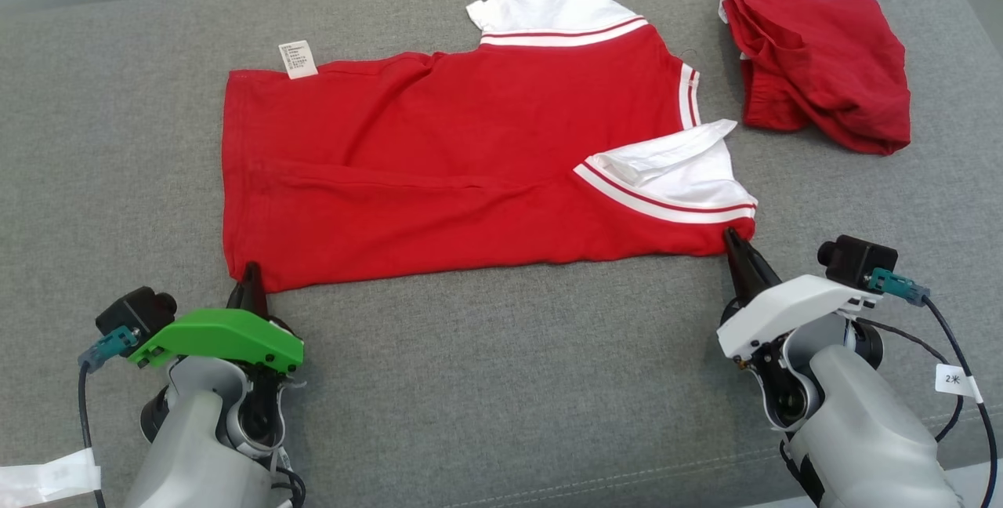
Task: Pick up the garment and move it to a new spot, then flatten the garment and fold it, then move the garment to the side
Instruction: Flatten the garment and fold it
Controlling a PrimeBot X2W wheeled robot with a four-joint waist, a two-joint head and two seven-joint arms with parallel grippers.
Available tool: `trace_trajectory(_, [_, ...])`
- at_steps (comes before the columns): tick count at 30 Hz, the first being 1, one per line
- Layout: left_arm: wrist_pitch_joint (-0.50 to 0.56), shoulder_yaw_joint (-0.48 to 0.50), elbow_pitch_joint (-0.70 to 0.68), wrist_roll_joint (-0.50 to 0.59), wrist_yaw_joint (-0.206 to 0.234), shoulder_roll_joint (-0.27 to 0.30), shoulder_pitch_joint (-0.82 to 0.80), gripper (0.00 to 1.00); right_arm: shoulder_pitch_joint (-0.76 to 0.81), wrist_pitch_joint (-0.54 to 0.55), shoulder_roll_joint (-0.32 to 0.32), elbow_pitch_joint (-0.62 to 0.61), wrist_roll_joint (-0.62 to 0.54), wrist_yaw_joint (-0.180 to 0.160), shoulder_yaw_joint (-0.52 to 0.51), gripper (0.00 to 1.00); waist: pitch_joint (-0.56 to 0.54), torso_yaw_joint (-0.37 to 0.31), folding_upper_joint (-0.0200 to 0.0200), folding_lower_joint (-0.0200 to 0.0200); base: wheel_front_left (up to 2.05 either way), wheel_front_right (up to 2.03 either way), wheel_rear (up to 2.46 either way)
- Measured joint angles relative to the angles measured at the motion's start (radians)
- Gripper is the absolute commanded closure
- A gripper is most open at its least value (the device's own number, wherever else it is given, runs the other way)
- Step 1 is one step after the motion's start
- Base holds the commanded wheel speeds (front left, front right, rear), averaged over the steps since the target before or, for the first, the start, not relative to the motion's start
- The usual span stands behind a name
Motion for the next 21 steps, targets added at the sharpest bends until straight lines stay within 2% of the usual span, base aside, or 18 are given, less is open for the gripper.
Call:
trace_trajectory(13, [-0.031,-0.01,-0.021,-0.047,-0.044,-0.002,0.009,1.0,0.009,-0.015,-0.013,-0.077,0.017,0.0,0.016,1.0,-0.028,0.011,0.0,0.0,0.0,0.0,0.0])
trace_trajectory(21, [-0.048,0.004,-0.066,-0.062,-0.063,-0.005,0.11,1.0,0.11,-0.018,-0.047,-0.149,0.042,0.0,0.005,1.0,-0.076,0.023,0.0,0.0,0.0,0.0,0.0])
